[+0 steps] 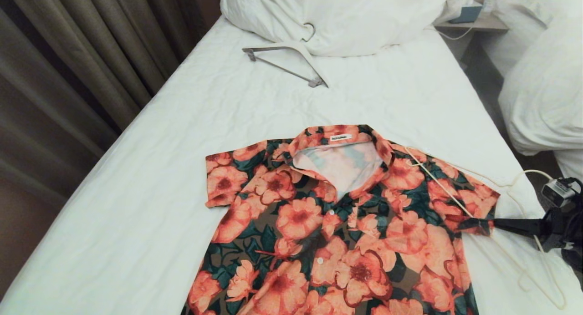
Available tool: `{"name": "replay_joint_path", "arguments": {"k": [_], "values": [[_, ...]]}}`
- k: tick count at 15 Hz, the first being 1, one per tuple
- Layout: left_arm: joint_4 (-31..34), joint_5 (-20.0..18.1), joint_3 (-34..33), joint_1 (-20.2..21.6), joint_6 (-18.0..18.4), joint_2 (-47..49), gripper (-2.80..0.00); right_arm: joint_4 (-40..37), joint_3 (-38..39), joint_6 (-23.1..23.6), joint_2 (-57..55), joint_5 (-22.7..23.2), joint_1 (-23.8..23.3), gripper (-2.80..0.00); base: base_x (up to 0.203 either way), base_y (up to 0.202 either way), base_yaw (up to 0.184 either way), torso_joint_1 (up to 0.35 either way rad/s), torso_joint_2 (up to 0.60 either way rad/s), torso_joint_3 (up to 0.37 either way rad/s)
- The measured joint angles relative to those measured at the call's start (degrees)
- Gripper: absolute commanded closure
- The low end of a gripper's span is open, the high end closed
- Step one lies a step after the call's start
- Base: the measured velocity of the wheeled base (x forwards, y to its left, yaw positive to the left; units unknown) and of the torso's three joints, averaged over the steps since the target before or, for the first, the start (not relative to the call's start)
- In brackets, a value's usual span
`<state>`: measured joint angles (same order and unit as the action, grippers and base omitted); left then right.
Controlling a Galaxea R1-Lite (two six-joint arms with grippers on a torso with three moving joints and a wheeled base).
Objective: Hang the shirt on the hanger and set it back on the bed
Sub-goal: Lift the shirt and hanger
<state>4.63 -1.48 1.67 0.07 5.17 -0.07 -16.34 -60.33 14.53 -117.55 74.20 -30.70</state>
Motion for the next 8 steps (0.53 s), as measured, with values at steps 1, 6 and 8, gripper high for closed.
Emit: {"name": "replay_joint_path", "arguments": {"k": [1,6,8], "values": [[-0.01,-0.01,0.00,0.00,-0.01,0.00,0.00,-0.08,-0.02,0.01,0.64,-0.10,-0.33,0.00,0.000,0.000,0.000,0.000,0.00,0.000],[0.00,0.00,0.00,0.00,-0.01,0.00,0.00,-1.59,-0.83,0.07,4.69,-0.52,-2.01,0.00,0.000,0.000,0.000,0.000,0.00,0.000],[0.00,0.00,0.00,0.00,0.00,0.00,0.00,-1.25,-0.91,0.18,6.45,-0.53,-2.13,0.00,0.000,0.000,0.000,0.000,0.00,0.000]]}}
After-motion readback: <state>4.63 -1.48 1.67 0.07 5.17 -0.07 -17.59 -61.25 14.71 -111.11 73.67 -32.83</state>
